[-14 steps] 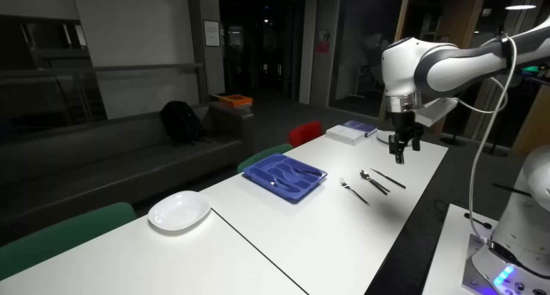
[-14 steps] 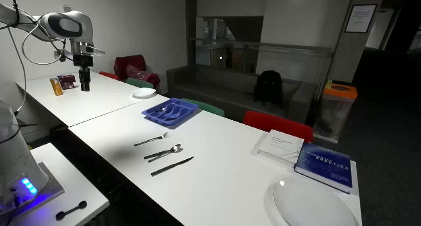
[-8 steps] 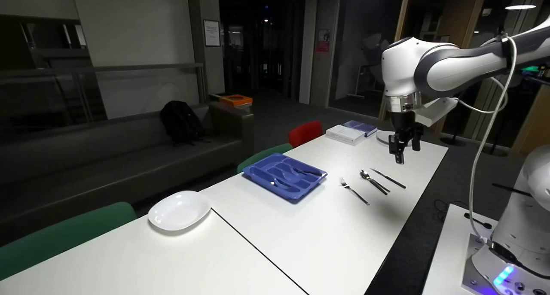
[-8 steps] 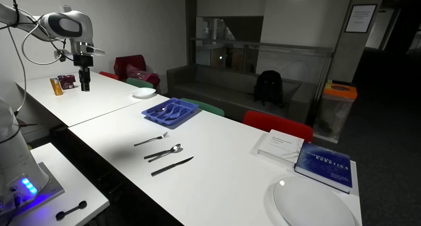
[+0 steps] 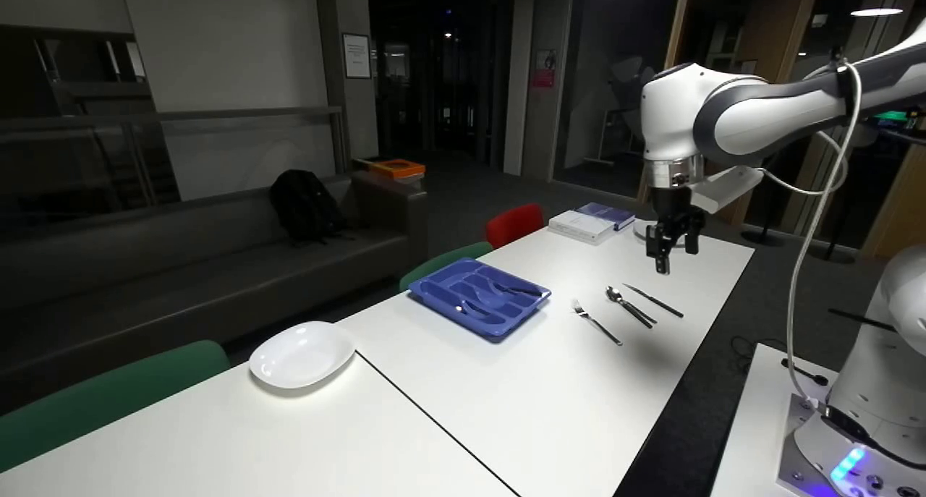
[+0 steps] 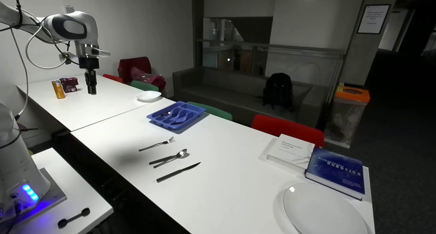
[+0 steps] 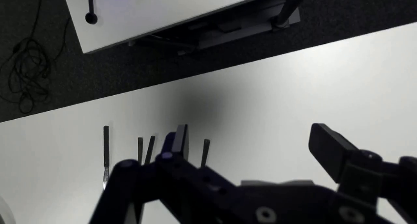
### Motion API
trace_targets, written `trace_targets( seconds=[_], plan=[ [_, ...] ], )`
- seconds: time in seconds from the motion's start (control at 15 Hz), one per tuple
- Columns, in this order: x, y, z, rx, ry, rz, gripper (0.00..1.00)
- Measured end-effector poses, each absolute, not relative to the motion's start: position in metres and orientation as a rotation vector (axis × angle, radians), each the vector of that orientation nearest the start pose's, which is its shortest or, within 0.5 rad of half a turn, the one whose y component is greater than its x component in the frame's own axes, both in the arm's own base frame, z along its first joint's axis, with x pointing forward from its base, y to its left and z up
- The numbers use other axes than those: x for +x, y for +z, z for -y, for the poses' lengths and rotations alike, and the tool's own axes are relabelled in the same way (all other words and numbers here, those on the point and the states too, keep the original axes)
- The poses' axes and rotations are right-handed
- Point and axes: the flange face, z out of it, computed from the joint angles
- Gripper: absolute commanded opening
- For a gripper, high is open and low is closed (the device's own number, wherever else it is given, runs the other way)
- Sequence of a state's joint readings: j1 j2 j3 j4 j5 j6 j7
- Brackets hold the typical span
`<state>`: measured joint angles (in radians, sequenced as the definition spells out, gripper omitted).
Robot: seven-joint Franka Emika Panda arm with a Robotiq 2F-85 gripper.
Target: Remove the fork from the blue rack
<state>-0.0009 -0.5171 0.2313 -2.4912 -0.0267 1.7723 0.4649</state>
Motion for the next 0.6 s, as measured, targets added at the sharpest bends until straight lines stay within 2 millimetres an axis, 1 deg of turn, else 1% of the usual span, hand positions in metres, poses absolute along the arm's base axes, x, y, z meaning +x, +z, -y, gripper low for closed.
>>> trace_targets(
  seconds=[0.13, 0.33, 0.47, 0.6],
  plan=[
    [0.372, 0.444, -0.081, -3.28, 0.165, -0.453, 1.0],
    [0.395, 0.433, -0.071, -3.25, 0.066, -0.47, 1.0],
    [0.411, 0.425, -0.063, -3.255, 0.031, -0.474, 1.0],
    [0.429, 0.421, -0.057, -3.282, 0.026, -0.458, 1.0]
  ],
)
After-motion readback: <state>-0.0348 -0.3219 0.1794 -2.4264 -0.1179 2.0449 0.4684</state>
